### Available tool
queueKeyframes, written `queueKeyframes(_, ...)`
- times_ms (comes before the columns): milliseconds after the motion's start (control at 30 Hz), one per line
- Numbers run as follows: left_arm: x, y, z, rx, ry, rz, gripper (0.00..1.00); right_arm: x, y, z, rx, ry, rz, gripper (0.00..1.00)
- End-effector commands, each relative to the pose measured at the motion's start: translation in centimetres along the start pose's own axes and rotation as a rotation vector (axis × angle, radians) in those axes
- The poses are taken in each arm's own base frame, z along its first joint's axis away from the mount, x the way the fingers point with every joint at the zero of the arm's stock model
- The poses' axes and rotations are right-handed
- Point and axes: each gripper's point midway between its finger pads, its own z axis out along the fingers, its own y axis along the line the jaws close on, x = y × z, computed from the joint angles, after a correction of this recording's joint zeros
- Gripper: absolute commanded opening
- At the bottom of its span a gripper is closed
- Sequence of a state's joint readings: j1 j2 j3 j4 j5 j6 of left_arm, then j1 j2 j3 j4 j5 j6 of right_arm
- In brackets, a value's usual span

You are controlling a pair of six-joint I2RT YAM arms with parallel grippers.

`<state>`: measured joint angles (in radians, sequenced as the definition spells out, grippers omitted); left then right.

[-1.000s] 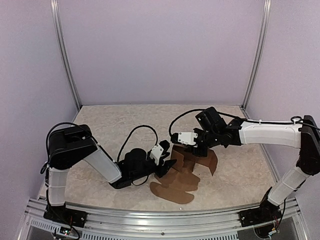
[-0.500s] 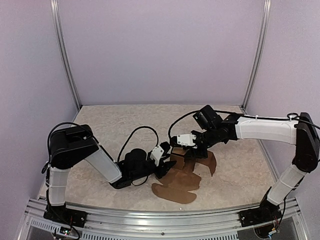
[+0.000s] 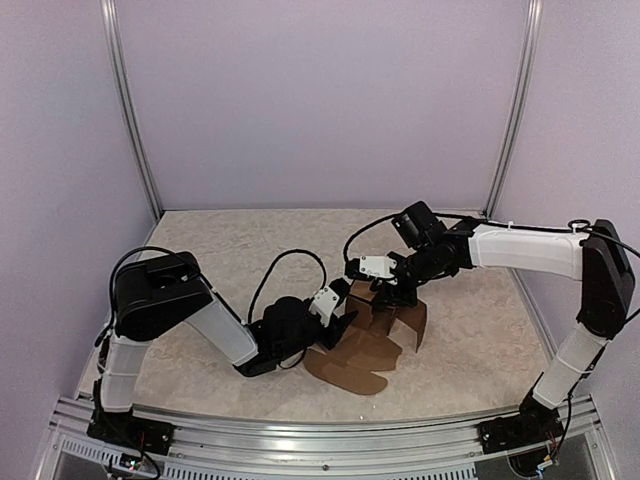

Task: Fold the paper box

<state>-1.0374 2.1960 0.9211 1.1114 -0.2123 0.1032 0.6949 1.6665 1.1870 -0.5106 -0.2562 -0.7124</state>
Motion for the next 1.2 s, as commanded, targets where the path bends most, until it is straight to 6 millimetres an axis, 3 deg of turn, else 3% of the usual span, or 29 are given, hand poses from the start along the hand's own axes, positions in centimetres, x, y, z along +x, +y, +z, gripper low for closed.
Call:
queueKeyframes(0, -0.7, 0.6, 0.5, -0.017, -0.053, 0.007, 0.5, 2.5, 2.3, 1.2, -0.124, 0.07, 0.066, 0.35)
queueKeyframes(233, -0.5, 1.4, 0.0, 0.091, -0.066, -0.055, 0.52, 2.6, 2.0, 1.1, -0.139, 0.061, 0.08, 0.35)
queueKeyframes(333, -1.1, 0.5, 0.0, 0.201, -0.082, -0.033, 0.52, 2.5, 1.9, 1.0, -0.154, 0.05, 0.092, 0.35)
queueKeyframes(467, -0.9, -0.7, 1.1, 0.266, -0.051, 0.031, 0.51, 2.6, 1.9, 1.2, -0.176, 0.05, 0.113, 0.35)
queueKeyframes(633, -0.6, -0.5, 2.3, 0.251, -0.043, 0.045, 0.49, 2.6, 1.9, 1.2, -0.182, 0.044, 0.122, 0.35)
queueKeyframes(900, -0.7, 0.9, 3.4, 0.165, -0.059, 0.045, 0.29, 2.6, 1.5, 1.0, -0.184, 0.04, 0.139, 0.35)
queueKeyframes(1167, -0.8, 1.1, 3.3, 0.155, -0.076, 0.023, 0.24, 1.2, -0.4, -1.3, -0.167, -0.015, 0.18, 0.36)
